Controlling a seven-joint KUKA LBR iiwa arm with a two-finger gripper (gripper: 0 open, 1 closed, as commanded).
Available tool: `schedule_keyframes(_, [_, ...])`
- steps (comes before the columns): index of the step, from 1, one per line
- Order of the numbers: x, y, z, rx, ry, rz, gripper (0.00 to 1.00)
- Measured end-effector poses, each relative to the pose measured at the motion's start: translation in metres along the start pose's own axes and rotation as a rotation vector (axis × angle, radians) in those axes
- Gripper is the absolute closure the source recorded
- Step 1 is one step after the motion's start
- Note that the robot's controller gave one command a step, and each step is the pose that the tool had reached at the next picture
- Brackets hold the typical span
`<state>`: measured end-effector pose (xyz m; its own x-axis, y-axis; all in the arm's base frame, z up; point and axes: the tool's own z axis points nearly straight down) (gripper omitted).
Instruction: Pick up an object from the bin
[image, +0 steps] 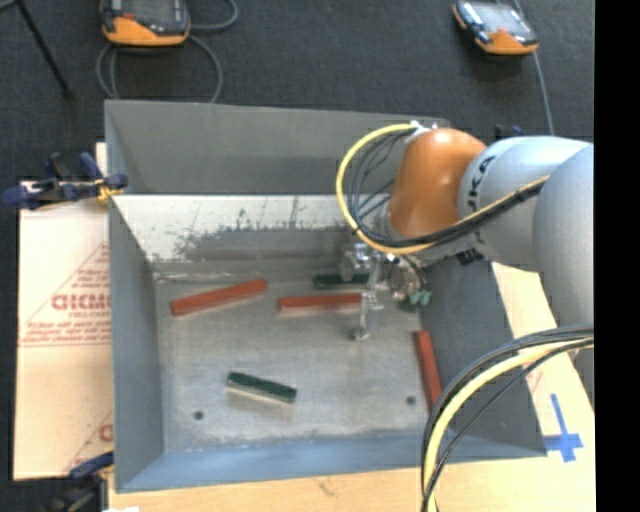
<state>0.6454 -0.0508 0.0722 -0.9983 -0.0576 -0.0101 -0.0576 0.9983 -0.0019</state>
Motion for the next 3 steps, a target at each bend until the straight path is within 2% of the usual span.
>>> schedule_keyframes(1, [-0.009,0.050,0.000,-0.001,0.001,-0.036,0.00])
schedule_keyframes(2, [-0.010,0.047,-0.002,0.000,-0.003,-0.034,1.00])
schedule_keyframes(3, [-0.005,0.058,-0.130,0.000,-0.004,-0.118,1.00])
